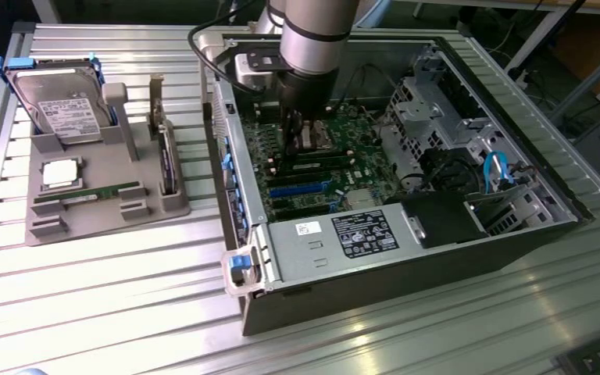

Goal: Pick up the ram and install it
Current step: 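Press down the ram until it locks into place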

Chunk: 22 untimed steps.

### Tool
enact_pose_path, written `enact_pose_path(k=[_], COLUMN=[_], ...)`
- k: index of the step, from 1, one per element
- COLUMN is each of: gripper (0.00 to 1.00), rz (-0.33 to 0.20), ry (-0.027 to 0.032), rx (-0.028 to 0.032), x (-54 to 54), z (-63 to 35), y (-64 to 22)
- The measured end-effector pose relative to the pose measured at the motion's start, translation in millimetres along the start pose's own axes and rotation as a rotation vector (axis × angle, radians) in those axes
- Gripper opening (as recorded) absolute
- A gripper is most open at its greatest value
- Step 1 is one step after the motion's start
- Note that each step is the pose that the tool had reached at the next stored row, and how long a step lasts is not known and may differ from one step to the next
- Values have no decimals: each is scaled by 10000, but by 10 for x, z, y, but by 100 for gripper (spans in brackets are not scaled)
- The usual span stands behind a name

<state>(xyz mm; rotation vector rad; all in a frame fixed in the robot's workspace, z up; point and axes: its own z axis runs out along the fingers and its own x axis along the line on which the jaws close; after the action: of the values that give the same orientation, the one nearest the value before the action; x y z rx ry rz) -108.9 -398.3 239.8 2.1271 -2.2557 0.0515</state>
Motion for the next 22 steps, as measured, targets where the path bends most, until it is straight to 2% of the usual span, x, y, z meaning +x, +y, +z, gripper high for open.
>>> enact_pose_path(k=[9, 13, 18, 22], gripper=[13, 13, 13, 13], rz=[0, 0, 0, 0], ry=[65, 71, 71, 71], rx=[2, 2, -12, -13], x=[-4, -5, 0, -2], z=[82, 97, 3, -10], y=[0, 0, -1, -50])
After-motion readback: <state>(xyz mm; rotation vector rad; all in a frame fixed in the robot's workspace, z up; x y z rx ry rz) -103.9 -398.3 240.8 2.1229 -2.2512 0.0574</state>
